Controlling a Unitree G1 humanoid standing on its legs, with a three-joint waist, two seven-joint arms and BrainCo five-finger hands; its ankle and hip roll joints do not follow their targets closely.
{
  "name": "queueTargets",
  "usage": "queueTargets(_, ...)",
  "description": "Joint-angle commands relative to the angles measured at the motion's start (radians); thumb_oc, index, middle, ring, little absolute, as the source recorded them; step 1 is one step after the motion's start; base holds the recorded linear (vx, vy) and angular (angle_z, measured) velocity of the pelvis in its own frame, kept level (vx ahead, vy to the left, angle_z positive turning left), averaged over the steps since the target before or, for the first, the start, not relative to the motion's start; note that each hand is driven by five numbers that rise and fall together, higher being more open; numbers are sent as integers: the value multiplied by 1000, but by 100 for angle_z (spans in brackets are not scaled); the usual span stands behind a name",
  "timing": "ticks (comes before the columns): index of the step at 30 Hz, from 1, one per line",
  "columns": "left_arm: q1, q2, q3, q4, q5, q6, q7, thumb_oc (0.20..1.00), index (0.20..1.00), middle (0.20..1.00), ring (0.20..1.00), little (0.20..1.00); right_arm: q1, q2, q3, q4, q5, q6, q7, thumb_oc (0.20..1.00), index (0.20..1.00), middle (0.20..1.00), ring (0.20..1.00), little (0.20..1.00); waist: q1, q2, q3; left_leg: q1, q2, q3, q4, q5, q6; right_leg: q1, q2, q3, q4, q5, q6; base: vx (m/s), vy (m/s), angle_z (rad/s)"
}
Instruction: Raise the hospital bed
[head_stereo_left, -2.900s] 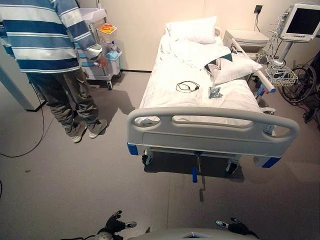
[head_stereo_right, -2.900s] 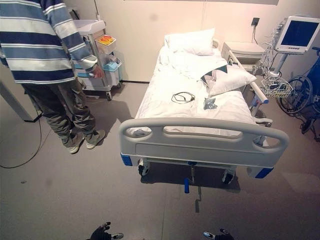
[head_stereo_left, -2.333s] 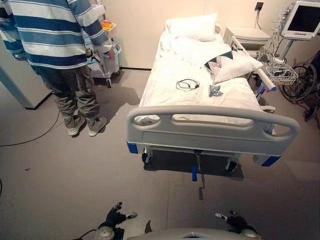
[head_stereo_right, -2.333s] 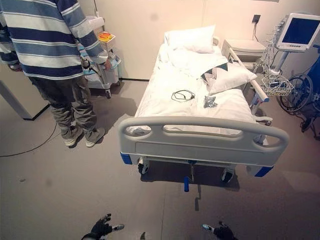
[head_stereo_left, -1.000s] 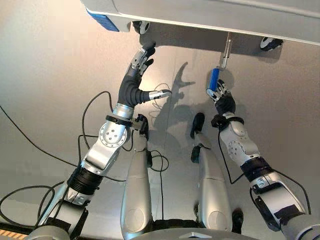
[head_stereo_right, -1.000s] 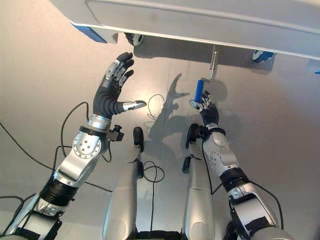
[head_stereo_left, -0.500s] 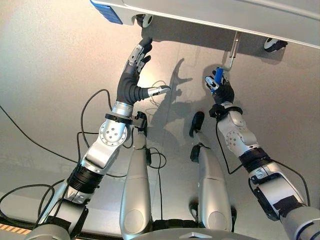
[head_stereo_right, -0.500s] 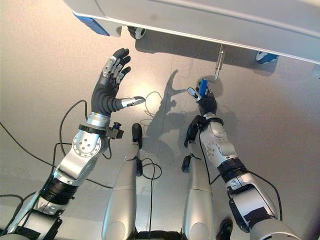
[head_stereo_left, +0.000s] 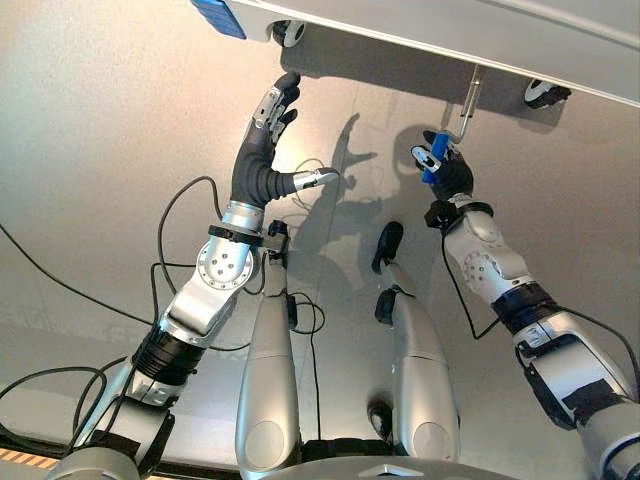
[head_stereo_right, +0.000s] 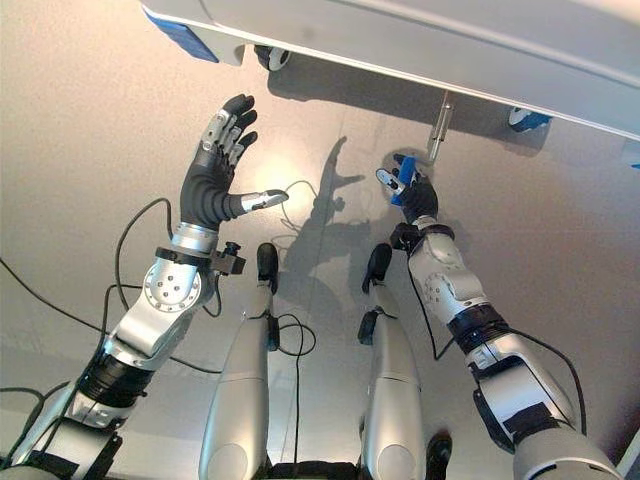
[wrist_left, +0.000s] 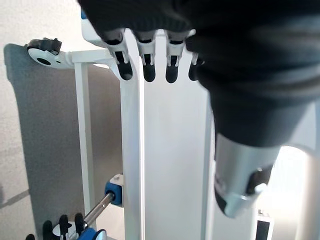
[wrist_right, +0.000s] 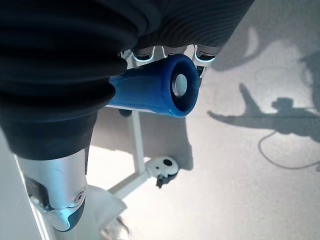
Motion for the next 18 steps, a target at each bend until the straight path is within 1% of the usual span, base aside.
queueTargets(1, 10, 49, 7, -147, 83, -31, 12, 1000, 1000, 1000, 1000, 1000, -132, -23, 0, -57, 39, -57, 20, 1000, 1000, 1000, 1000, 1000, 31, -43, -23, -1, -38, 24, -27, 11, 51, 48, -35, -8, 41, -63, 77, 0, 0, 0)
queueTargets(2, 10, 48, 8, -148, 83, -32, 15, 1000, 1000, 1000, 1000, 1000, -135, -19, 0, -61, 46, -61, 17, 1000, 1000, 1000, 1000, 1000, 31, -43, -23, 1, -39, 23, -28, 11, 52, 50, -34, -6, 40, -63, 77, 0, 0, 0)
queueTargets(3, 10, 48, 8, -148, 83, -32, 15, 1000, 1000, 1000, 1000, 1000, -135, -19, 0, -61, 46, -61, 17, 887, 887, 887, 887, 887, 31, -44, -23, 1, -39, 23, -28, 10, 52, 50, -34, -6, 40, -63, 77, 0, 0, 0)
queueTargets(4, 11, 48, 7, -152, 85, -30, 16, 1000, 1000, 1000, 1000, 1000, -140, -11, -3, -68, 55, -69, 15, 536, 536, 536, 536, 536, 30, -43, -23, 4, -39, 24, -28, 9, 53, 52, -33, -5, 41, -65, 76, 0, 0, 0)
queueTargets(5, 11, 48, 7, -152, 85, -29, 16, 1000, 1000, 1000, 1000, 1000, -140, -11, -3, -68, 55, -69, 15, 391, 391, 391, 391, 391, 30, -43, -23, 5, -39, 24, -28, 9, 53, 52, -33, -5, 41, -65, 76, 0, 0, 0)
queueTargets(6, 12, 47, 7, -155, 87, -28, 19, 1000, 1000, 1000, 1000, 1000, -141, -7, -5, -79, 58, -74, 13, 200, 200, 200, 200, 200, 29, -43, -23, 5, -39, 24, -27, 9, 53, 53, -33, -4, 41, -66, 76, 0, 0, 0)
queueTargets(14, 16, 47, 11, -153, 88, -27, 26, 1000, 1000, 1000, 1000, 1000, -128, 12, -25, -131, 51, -95, 15, 200, 200, 200, 200, 200, 27, -37, -23, 12, -41, 26, -33, 8, 54, 56, -33, 2, 44, -69, 76, 0, 0, 0)
queueTargets(18, 18, 54, 13, -151, 83, -29, 22, 1000, 1000, 1000, 1000, 1000, -121, -1, -41, -173, 63, -109, 18, 200, 200, 200, 200, 200, 22, -36, -23, 7, -43, 26, -26, 5, 53, 51, -32, 8, 50, -73, 75, 0, 0, 0)
